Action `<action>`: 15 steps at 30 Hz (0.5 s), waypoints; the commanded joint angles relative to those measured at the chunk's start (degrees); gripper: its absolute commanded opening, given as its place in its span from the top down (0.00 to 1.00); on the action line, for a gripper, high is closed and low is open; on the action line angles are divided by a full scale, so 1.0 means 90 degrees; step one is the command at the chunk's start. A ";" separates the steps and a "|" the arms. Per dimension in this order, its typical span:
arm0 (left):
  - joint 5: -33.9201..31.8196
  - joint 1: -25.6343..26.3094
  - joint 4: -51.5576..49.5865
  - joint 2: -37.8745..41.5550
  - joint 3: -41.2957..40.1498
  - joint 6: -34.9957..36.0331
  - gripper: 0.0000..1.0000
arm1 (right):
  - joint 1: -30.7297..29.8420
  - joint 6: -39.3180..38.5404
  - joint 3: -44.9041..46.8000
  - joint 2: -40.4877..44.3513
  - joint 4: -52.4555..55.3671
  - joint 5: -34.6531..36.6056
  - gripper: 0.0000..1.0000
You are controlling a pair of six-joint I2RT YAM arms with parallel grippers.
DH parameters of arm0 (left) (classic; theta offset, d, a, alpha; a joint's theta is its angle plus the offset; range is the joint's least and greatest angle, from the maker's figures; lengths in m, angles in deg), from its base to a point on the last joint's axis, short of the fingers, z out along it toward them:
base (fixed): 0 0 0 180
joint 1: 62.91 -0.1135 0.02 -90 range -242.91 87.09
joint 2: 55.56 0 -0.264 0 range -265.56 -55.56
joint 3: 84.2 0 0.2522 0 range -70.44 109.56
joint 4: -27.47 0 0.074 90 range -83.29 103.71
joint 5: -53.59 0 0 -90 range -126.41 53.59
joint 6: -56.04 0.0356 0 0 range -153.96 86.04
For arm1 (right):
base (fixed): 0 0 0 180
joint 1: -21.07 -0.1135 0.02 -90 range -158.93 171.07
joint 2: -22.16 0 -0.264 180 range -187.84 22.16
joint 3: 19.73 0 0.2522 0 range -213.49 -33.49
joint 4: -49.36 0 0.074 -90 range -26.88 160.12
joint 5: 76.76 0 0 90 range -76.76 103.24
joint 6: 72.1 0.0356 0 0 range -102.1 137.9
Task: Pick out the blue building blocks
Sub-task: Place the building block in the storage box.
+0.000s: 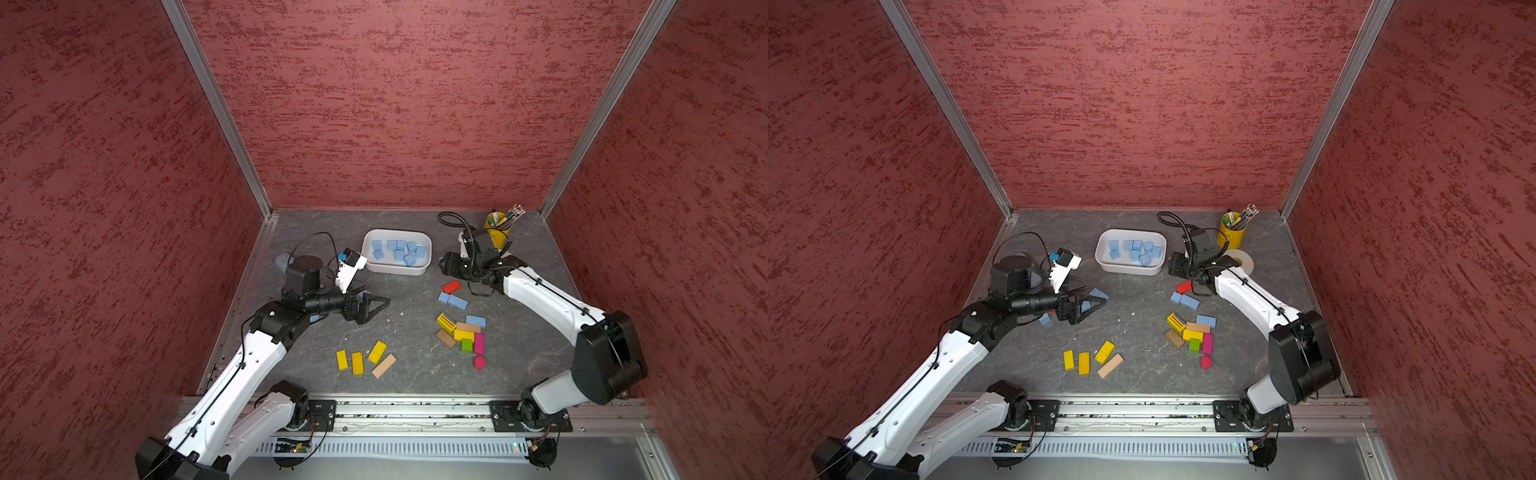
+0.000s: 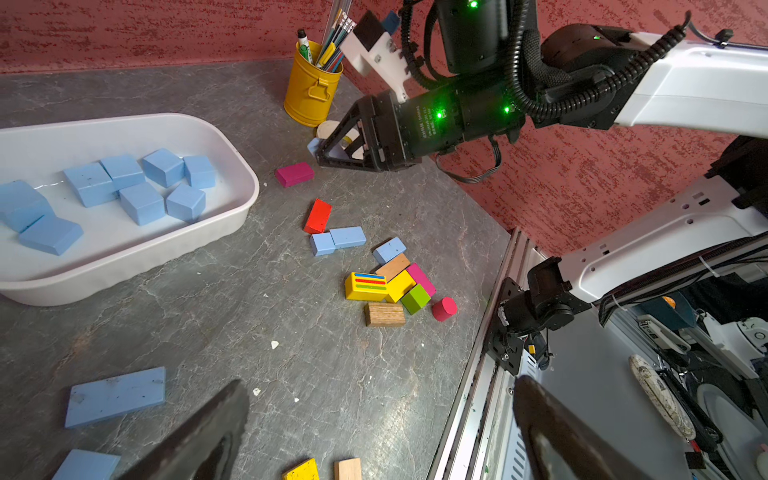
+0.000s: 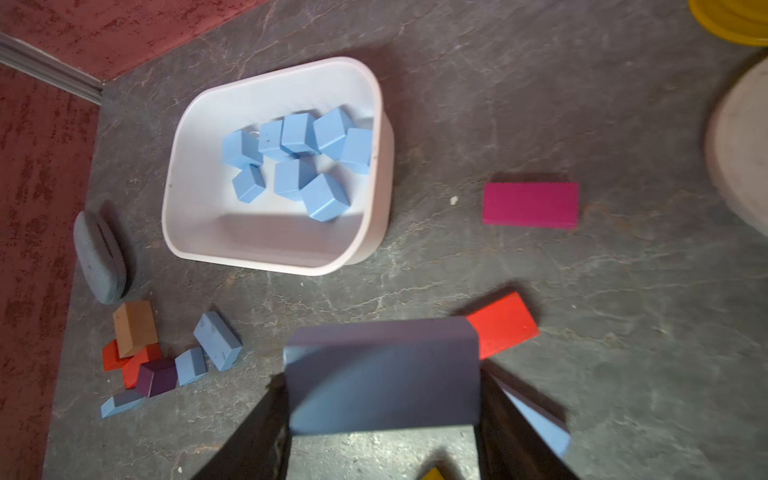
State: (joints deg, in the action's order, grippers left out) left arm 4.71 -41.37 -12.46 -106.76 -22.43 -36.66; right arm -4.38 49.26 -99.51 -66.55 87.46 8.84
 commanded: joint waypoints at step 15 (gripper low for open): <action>-0.0175 0.0019 -0.0059 0.0180 -0.0035 0.0105 0.00 | -0.0992 -0.0043 -0.2886 -0.2616 0.0138 -0.0062 0.67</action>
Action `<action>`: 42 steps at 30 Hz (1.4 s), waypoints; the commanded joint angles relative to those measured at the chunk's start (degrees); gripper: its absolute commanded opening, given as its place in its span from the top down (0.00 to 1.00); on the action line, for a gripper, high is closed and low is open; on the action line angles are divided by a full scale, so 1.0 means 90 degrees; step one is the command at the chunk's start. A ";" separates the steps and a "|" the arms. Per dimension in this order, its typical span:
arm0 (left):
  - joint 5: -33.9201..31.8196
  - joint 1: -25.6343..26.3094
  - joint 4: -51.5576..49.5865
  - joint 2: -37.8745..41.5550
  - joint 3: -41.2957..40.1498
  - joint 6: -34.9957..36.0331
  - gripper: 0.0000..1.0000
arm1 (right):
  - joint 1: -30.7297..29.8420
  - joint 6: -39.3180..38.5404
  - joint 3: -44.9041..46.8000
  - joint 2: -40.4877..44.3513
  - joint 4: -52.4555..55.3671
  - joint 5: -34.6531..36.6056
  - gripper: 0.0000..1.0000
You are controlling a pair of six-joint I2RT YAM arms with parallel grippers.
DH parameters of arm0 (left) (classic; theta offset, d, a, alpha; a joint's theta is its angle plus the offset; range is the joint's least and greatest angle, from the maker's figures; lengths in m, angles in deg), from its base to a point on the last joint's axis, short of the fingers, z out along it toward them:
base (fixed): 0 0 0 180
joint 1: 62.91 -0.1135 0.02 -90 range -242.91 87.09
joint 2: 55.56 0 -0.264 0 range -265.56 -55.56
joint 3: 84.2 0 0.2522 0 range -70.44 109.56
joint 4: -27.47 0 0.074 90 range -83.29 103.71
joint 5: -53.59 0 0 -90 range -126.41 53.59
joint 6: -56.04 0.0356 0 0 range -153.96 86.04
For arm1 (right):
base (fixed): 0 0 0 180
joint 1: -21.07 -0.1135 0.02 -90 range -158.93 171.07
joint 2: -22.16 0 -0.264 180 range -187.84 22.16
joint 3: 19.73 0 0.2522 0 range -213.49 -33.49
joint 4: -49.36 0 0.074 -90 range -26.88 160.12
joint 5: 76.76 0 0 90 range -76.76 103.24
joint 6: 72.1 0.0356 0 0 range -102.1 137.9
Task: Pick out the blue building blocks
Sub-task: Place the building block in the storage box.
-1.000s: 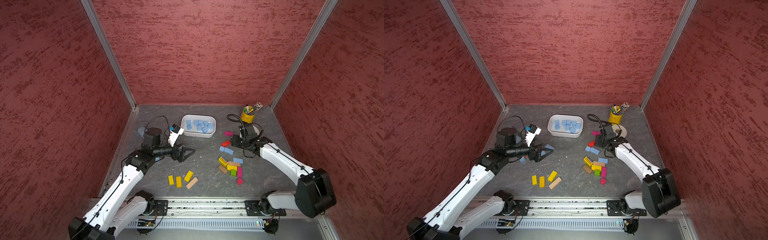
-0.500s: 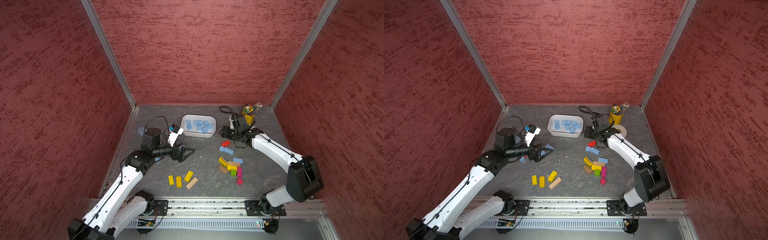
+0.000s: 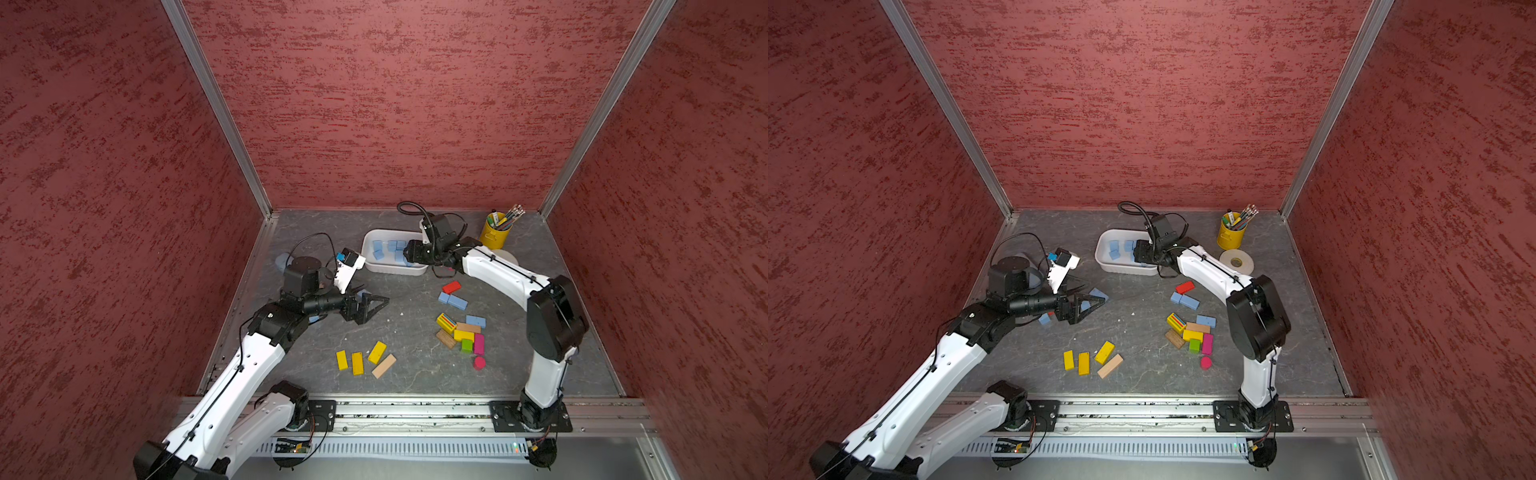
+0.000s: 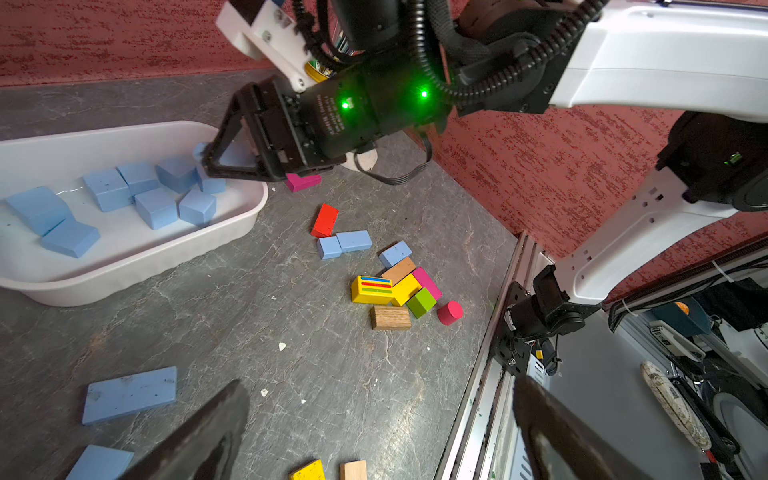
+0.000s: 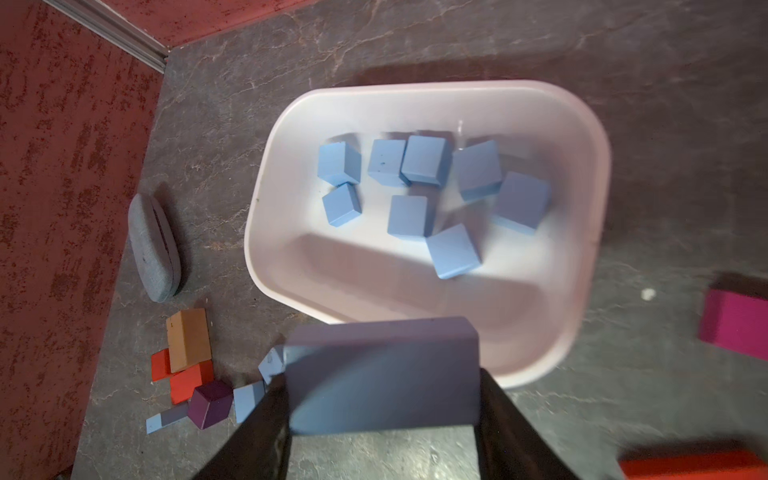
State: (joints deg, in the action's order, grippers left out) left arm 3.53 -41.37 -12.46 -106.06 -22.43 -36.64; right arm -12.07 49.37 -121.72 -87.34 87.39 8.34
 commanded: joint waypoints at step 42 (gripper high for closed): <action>-0.0138 0.0019 -0.0056 0.0134 -0.0061 0.0108 0.00 | -0.0523 -0.0058 -0.5011 -0.3713 0.1668 -0.0002 0.12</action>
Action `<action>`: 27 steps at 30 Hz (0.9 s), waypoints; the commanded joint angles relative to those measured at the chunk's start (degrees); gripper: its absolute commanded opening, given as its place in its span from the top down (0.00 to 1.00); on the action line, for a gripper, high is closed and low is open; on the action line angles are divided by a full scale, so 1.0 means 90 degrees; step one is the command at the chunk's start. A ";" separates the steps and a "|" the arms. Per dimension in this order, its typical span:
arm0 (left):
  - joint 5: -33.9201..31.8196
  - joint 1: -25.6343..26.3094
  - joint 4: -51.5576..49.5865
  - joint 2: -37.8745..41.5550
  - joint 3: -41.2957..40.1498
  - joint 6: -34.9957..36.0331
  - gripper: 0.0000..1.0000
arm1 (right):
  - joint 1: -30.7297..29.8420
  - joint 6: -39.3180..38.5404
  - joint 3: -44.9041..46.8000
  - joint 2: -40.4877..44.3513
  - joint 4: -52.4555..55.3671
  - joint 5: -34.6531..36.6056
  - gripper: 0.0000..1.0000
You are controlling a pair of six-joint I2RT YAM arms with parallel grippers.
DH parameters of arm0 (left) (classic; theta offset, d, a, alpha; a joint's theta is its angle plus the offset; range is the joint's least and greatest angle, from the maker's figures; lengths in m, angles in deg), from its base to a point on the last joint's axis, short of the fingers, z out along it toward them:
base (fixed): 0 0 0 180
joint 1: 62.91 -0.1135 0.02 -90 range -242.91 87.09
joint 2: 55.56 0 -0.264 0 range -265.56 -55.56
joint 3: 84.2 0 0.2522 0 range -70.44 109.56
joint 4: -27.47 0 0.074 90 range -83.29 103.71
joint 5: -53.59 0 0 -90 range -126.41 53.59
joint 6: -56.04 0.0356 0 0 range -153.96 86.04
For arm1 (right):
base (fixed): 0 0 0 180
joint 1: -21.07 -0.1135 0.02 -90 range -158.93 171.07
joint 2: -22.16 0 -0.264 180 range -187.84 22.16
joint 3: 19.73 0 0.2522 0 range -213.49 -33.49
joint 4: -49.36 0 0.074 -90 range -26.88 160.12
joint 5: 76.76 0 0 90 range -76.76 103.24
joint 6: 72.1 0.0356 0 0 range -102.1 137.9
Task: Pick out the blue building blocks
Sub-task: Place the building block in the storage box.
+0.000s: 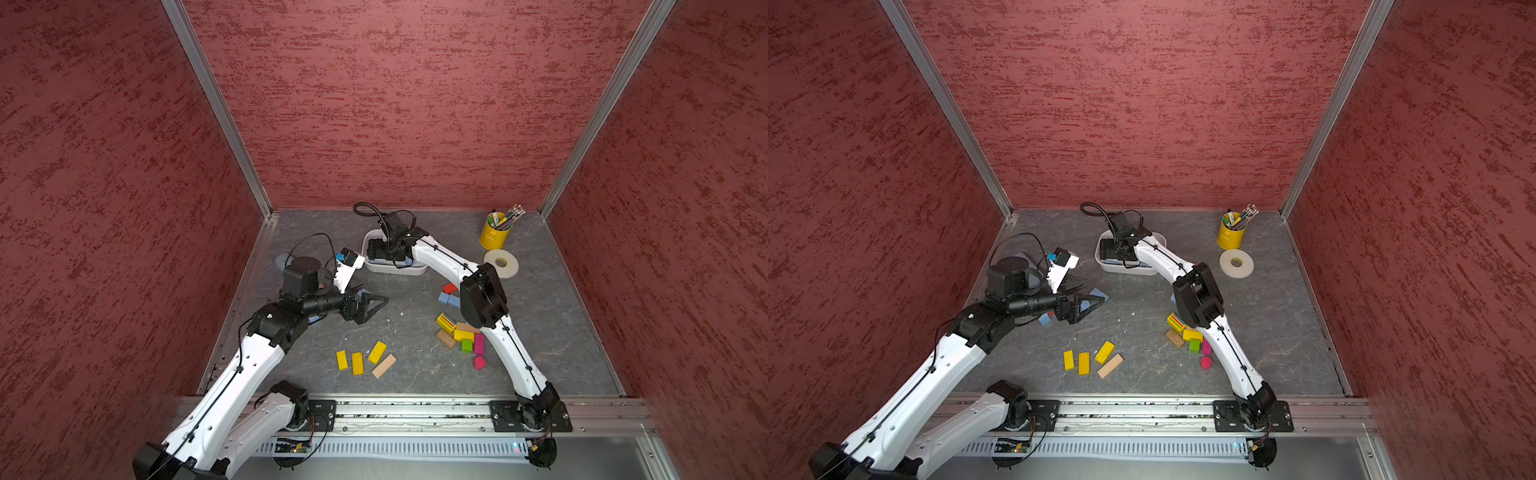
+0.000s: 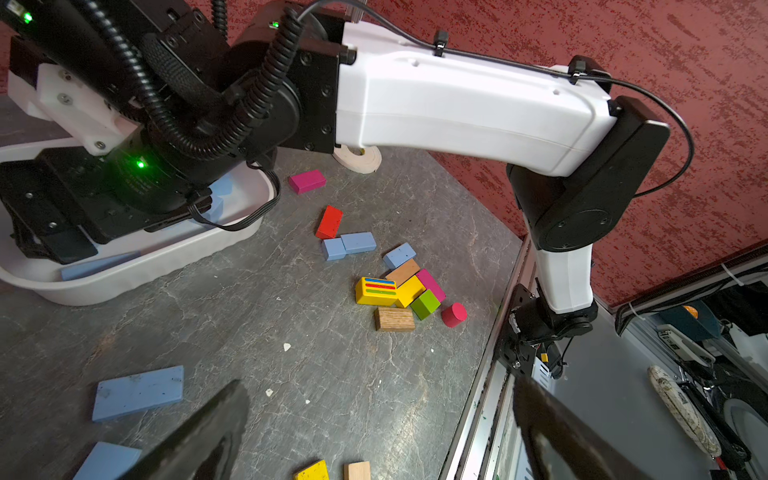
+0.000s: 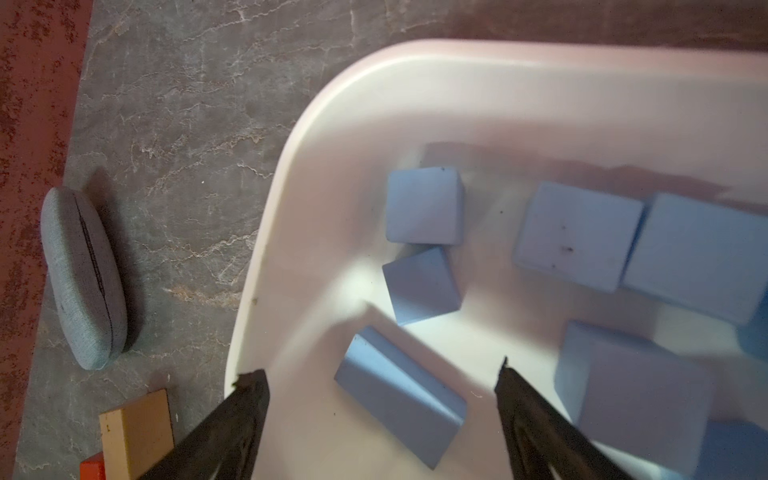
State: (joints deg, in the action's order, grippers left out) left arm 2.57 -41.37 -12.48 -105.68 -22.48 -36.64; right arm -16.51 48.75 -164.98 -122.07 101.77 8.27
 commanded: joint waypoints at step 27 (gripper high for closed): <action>-0.2432 0.1686 -0.0302 -0.0502 0.0515 -0.0531 0.00 | 0.0248 -0.0645 0.5084 0.5711 -0.0877 0.1484 0.01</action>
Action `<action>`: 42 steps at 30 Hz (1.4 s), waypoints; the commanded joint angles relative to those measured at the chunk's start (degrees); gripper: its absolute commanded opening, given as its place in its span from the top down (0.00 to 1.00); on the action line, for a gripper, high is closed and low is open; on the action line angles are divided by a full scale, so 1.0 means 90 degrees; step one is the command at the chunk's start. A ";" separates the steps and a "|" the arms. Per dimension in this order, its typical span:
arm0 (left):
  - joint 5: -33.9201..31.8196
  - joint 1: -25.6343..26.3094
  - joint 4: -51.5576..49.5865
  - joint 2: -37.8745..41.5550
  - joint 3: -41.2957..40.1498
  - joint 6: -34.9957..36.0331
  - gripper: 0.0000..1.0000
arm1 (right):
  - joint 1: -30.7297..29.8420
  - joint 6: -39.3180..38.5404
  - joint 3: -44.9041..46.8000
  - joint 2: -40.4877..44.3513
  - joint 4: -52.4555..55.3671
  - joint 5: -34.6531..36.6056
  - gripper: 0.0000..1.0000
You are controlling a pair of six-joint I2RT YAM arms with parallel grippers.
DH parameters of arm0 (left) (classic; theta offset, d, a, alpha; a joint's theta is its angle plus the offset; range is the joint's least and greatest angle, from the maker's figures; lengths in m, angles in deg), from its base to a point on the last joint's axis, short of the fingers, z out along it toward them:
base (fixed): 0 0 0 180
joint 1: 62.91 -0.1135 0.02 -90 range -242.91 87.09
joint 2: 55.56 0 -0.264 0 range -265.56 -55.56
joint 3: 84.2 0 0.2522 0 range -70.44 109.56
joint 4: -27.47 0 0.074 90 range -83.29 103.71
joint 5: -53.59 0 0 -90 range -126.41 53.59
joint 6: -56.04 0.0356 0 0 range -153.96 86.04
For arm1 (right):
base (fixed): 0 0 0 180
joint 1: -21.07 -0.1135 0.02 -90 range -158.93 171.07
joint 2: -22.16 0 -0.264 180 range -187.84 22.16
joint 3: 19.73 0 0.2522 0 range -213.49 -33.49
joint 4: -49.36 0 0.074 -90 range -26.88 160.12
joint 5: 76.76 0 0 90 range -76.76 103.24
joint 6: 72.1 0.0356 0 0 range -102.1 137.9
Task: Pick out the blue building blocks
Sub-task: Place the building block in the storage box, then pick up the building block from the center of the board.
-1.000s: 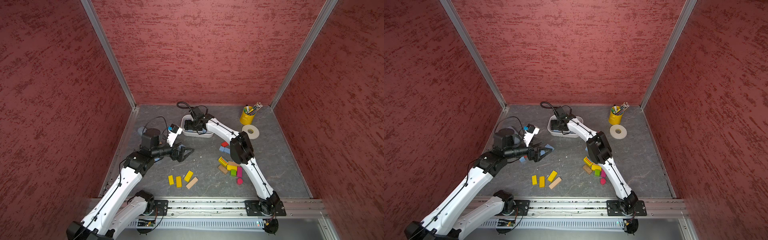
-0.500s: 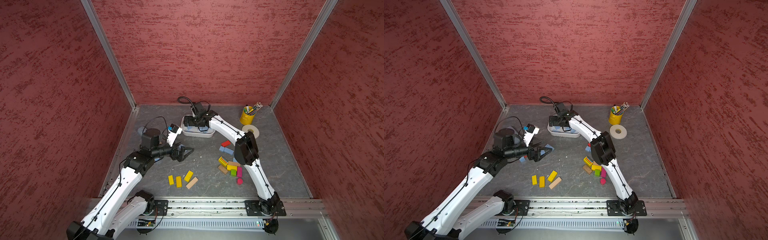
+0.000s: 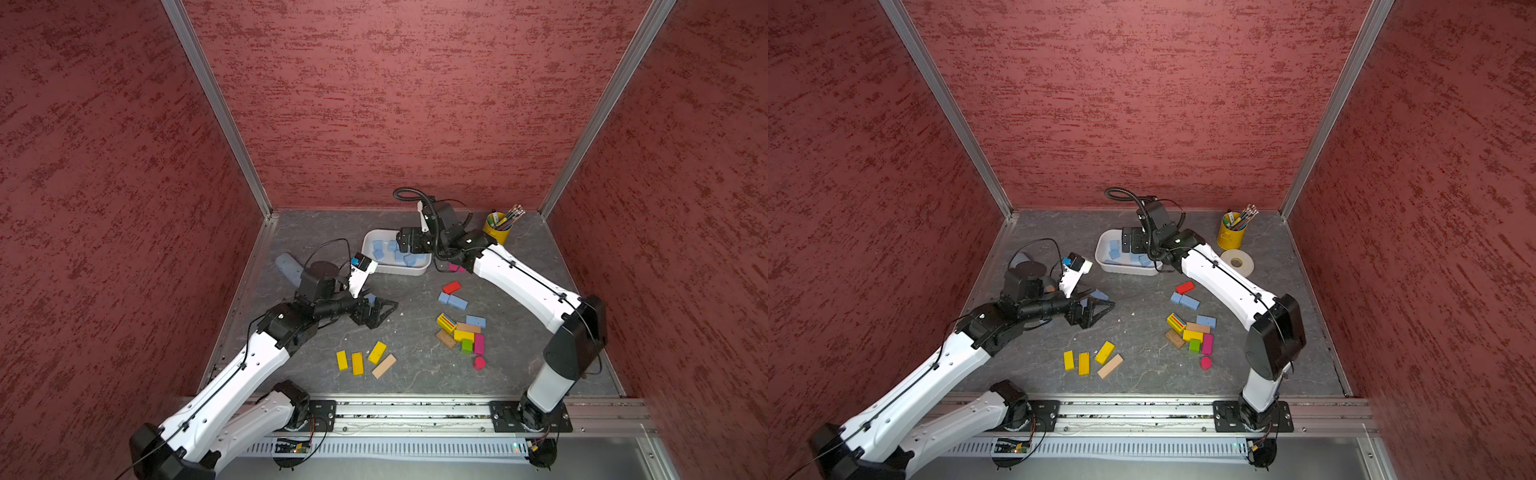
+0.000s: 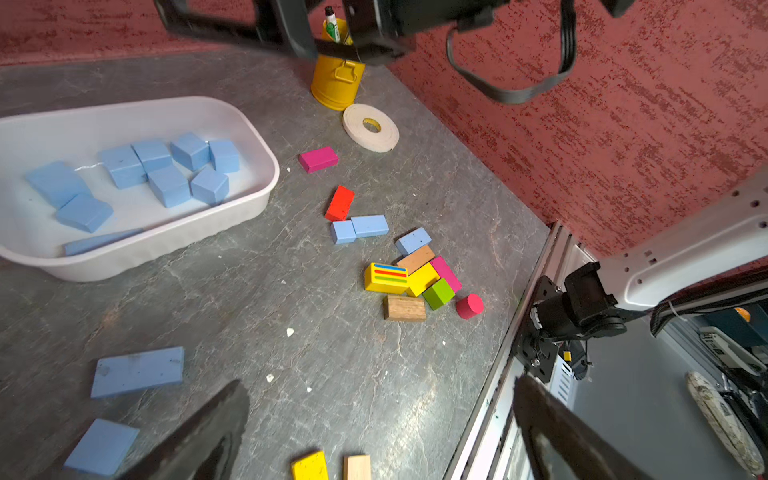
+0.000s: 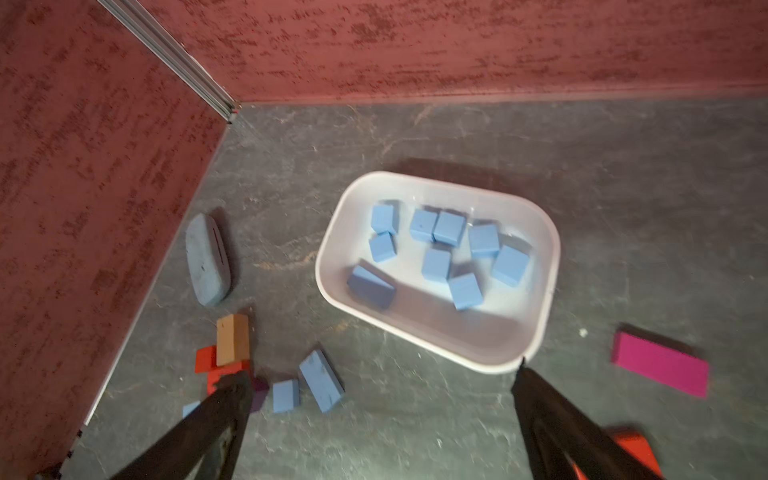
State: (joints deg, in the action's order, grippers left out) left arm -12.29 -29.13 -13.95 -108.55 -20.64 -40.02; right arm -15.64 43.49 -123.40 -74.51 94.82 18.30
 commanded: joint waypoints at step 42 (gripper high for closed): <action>-0.1457 0.2732 -0.0260 -0.6830 0.4721 -0.2289 0.00 | 0.3875 0.0502 0.4589 0.4334 0.0142 -0.0132 0.01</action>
State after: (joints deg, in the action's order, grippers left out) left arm -25.84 -4.67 -15.48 -167.76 19.25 -60.11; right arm 18.81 47.51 -82.95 -36.26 97.23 18.26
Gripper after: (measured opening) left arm 0.996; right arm 0.987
